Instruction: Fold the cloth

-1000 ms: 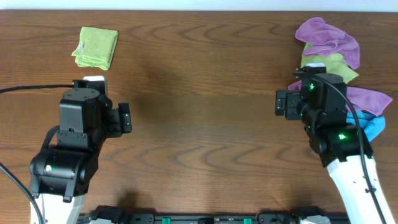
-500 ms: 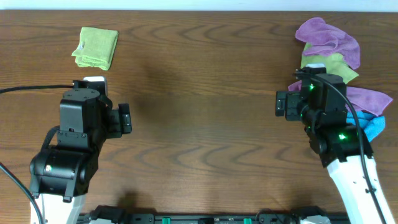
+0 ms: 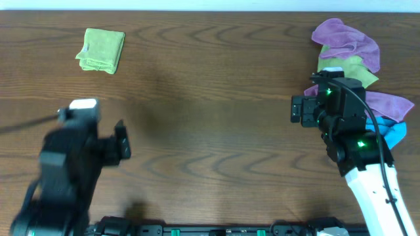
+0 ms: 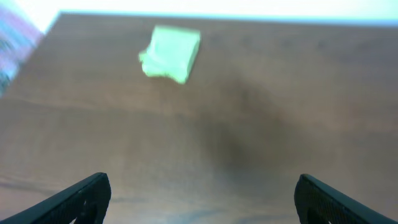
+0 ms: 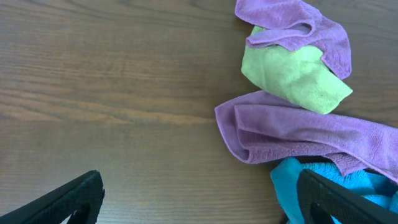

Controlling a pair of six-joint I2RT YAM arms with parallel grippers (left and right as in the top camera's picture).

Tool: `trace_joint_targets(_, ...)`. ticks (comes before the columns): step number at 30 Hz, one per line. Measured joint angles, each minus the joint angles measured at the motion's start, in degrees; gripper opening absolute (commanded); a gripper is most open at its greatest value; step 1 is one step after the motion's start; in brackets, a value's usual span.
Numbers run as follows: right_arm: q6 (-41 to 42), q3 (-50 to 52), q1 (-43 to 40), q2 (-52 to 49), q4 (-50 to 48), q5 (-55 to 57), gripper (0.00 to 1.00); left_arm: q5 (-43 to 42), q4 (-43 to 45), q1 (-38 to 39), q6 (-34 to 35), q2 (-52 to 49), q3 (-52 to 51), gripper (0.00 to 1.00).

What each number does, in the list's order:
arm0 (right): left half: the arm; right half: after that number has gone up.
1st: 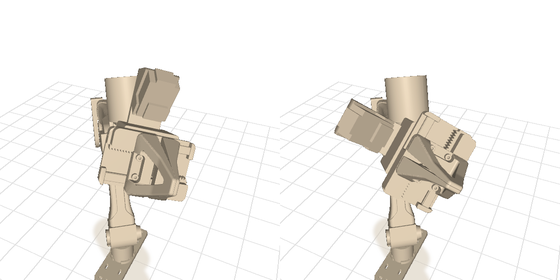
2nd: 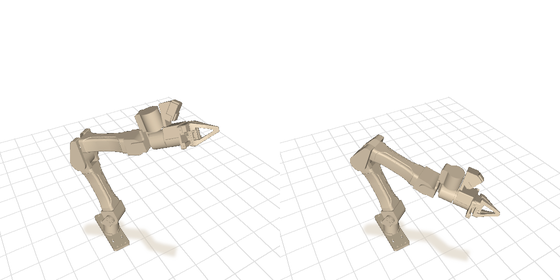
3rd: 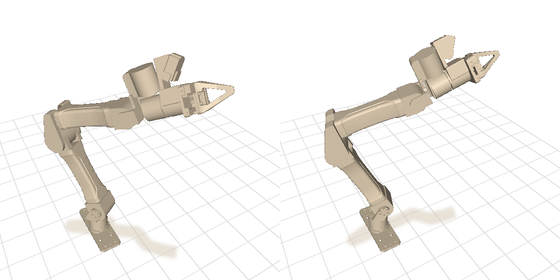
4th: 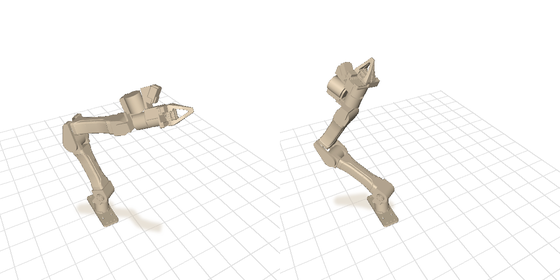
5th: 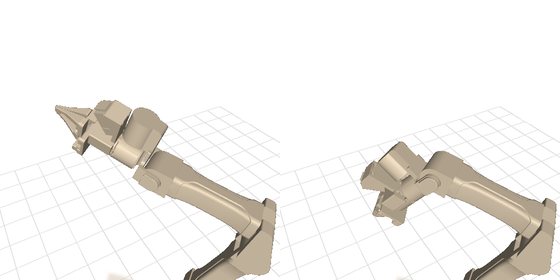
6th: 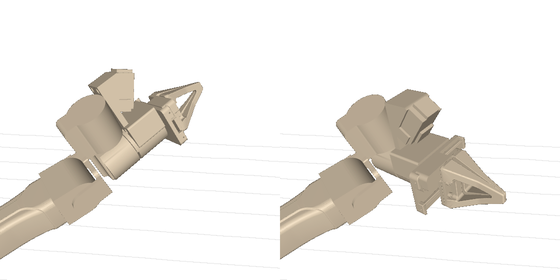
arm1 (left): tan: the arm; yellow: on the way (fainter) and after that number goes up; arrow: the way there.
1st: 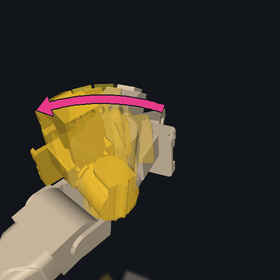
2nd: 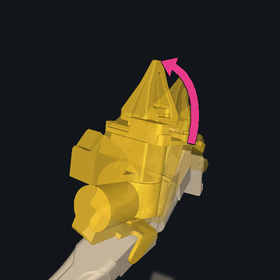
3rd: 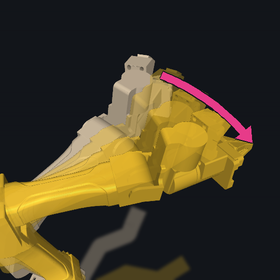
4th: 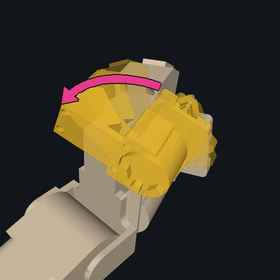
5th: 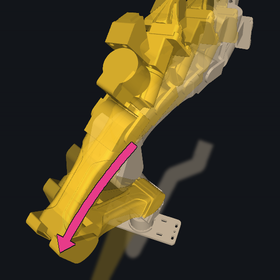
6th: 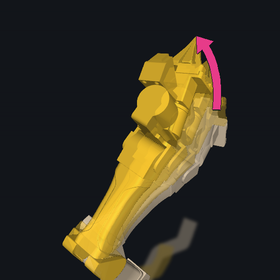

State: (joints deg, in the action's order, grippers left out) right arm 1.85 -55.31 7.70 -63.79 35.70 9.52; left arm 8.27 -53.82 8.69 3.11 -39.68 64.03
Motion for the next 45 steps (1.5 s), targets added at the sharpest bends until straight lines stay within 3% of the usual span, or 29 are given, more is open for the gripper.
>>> trace_joint_targets(7,0.0,0.0,0.0,0.07,0.02,0.17,0.99,0.0,8.59,-3.91,-3.54,19.93,-10.23,0.95)
trace_joint_targets(20,0.0,0.0,0.0,0.09,0.04,0.26,0.99,-9.73,31.34,-10.54,-7.02,31.76,-36.65,0.95)
trace_joint_targets(32,0.0,0.0,0.0,0.11,0.04,0.28,0.99,-12.17,33.29,-10.64,-7.48,38.8,-45.83,0.95)
trace_joint_targets(45,0.0,0.0,0.0,0.11,0.04,0.33,0.99,-12.17,33.24,-10.4,-7.48,38.84,-50.66,0.96)
